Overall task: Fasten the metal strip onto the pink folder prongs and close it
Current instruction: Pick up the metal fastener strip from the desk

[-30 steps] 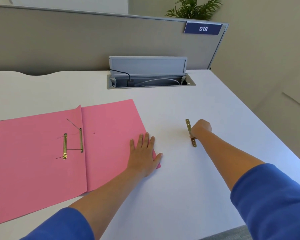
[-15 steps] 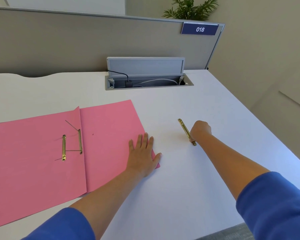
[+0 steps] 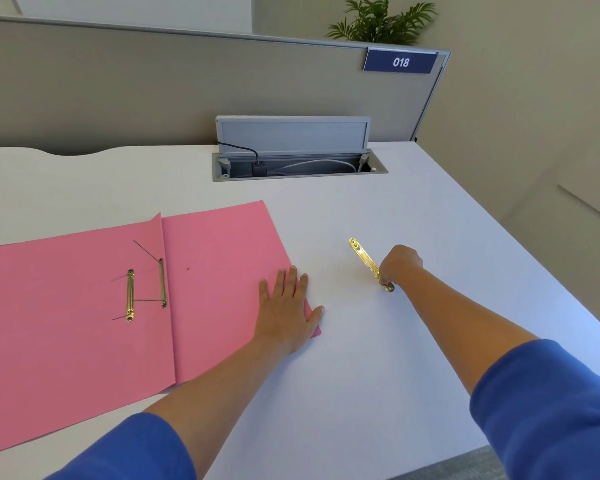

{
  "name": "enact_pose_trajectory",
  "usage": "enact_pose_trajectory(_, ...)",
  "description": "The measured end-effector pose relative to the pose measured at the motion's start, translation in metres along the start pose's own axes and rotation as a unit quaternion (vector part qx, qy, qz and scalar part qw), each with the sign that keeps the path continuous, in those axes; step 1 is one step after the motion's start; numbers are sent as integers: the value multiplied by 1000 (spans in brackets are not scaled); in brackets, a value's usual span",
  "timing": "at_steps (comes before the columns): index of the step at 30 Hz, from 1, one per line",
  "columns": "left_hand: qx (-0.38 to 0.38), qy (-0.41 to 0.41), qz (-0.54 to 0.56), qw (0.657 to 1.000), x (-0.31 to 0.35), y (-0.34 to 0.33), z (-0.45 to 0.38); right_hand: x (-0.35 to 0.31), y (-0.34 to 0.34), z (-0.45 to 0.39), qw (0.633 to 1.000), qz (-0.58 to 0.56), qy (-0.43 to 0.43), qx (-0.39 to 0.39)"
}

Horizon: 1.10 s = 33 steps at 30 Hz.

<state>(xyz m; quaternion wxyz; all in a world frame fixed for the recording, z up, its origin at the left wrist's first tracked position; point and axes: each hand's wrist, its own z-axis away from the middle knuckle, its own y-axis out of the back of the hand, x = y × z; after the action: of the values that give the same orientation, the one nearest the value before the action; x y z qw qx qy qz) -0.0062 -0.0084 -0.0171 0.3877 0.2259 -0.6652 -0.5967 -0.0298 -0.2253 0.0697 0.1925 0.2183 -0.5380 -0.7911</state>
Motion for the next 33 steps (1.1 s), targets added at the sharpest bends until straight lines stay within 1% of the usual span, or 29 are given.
enact_pose_trajectory(5, -2, -1, -5, 1000, 0, 0, -2, -5, 5, 2, 999, -36, 9, -31)
enact_pose_trajectory(8, -10, 2, 3, 1000, 0, 1, -2, -13, 9, 2, 984, -163, 15, -66)
enact_pose_trajectory(11, -18, 5, 27, 999, 2, 6, -2, -22, 16, 8, 941, -319, 26, -109)
enact_pose_trajectory(13, -12, 7, 88, 996, 1, 14, -1, -29, 25, 17, 919, -372, 49, -123)
enact_pose_trajectory(14, 3, 10, 131, 991, -1, 19, 1, -33, 30, 23, 912, -383, 63, -132)
enact_pose_trajectory(16, 40, 19, 228, 973, -3, 32, 5, -39, 35, 35, 899, -401, 88, -153)
enact_pose_trajectory(18, 87, 63, 334, 936, -4, 51, 9, -47, 36, 48, 885, -411, 118, -183)
enact_pose_trajectory(19, 107, 98, 400, 905, -5, 62, 10, -52, 34, 55, 879, -414, 133, -198)
enact_pose_trajectory(20, 117, 137, 477, 860, -7, 75, 9, -56, 32, 61, 874, -413, 148, -211)
enact_pose_trajectory(22, 109, 203, 621, 749, -17, 100, 8, -69, 25, 76, 865, -401, 183, -238)
enact_pose_trajectory(23, 98, 224, 664, 707, -26, 111, 12, -78, 19, 84, 860, -396, 200, -254)
enact_pose_trajectory(24, 86, 236, 690, 679, -34, 119, 15, -86, 14, 91, 854, -394, 211, -267)
enact_pose_trajectory(26, 80, 254, 712, 649, -48, 130, 23, -101, 3, 106, 842, -390, 232, -291)
enact_pose_trajectory(29, 116, 284, 724, 618, -71, 139, 39, -129, -14, 130, 831, -370, 258, -325)
enact_pose_trajectory(33, 141, 316, 716, 606, -102, 144, 55, -159, -28, 155, 822, -361, 274, -346)
